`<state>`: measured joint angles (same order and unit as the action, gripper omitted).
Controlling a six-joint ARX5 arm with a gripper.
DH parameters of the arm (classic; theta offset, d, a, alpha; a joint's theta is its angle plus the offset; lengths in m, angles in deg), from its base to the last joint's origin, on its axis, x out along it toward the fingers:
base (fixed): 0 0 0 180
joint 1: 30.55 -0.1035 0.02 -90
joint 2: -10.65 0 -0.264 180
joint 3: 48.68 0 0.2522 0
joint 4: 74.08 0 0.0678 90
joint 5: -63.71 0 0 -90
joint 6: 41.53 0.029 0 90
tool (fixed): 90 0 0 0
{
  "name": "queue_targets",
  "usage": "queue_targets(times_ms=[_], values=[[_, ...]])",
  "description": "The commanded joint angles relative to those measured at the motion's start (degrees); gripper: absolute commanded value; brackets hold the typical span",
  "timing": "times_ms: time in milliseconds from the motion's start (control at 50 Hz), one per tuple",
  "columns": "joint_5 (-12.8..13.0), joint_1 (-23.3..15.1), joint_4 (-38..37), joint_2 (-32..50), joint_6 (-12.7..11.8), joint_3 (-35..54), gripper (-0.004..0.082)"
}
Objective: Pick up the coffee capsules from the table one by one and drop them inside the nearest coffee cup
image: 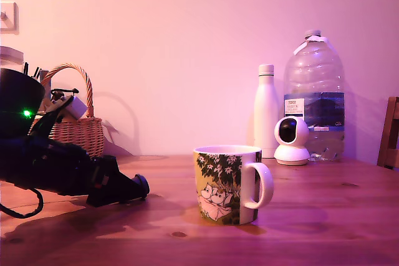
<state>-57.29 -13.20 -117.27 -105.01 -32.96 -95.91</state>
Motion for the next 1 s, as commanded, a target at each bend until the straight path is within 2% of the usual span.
queue_targets(times_ms=[0, 240, 400, 520, 820, 980], values=[[-0.07, 0.37, 0.61, -1.2, 0.35, -0.74, 0.0554], [-0.07, 0.46, 2.8, -1.36, 0.46, -1.64, 0.0528], [-0.04, 0.46, 5.55, -1.36, 0.48, -2.36, 0.0263], [-0.02, 0.46, 5.99, -1.36, 0.48, -2.45, 0.0195], [-0.07, 0.46, 6.23, -1.33, 0.44, -2.45, 0.0193], [-1.22, 0.46, 9.31, 0.59, 0.22, -2.43, 0.0193]])
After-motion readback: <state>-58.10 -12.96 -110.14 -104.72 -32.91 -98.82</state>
